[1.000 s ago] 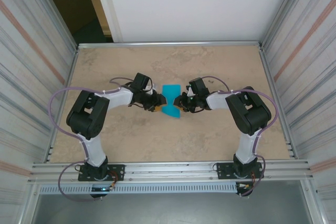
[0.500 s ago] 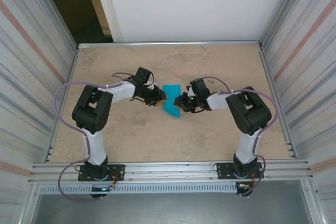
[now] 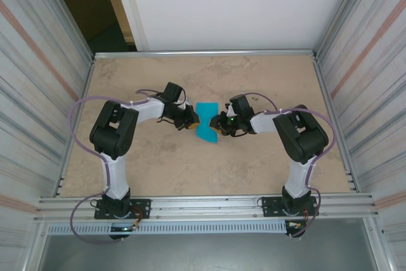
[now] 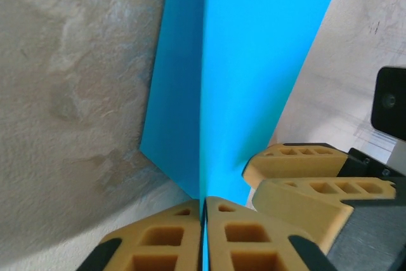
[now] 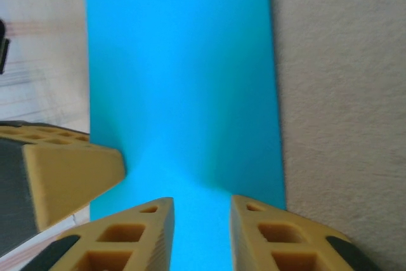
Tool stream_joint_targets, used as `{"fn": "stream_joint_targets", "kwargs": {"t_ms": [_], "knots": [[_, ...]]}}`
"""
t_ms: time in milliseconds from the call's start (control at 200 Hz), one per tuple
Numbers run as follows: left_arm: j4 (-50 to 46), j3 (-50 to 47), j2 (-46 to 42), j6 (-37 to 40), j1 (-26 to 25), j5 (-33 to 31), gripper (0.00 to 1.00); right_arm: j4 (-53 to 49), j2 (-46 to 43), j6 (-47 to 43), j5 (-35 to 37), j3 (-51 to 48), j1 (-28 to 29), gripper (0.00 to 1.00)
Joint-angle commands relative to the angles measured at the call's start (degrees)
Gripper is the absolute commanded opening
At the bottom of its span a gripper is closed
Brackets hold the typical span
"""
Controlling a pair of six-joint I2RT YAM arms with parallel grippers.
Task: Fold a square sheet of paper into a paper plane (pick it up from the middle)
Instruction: Third fold the triangle at the center of the table.
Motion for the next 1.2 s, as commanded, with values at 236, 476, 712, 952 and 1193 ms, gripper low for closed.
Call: {"fn": "stream_joint_targets", "kwargs": {"t_ms": [236,476,712,952,1193], "knots": [[2.48,-1.12,-3.47,-2.26,0.96,0.59,0.03,-7.89,-13.59,-17.13,13.83,-1.12,0.69,0.61],[5.99,-4.19,-6.74,-7.57,1.21,0.92,0.03,-9.31,-21.21,-37.66,26.99,-2.37,9.44,0.73],[5.72,-4.03,-7.48,-9.26,1.24,1.64,0.04,-5.98,-18.39,-52.38,30.12,-3.35,17.94,0.67],[5.12,-4.07,-7.48,-9.26,1.24,1.6,0.04,-0.74,-12.72,-56.36,35.07,-4.04,21.94,0.68],[4.58,-4.04,-7.47,-8.91,1.33,1.22,0.04,0.54,-9.87,-58.06,40.12,-3.78,21.84,0.68]]}}
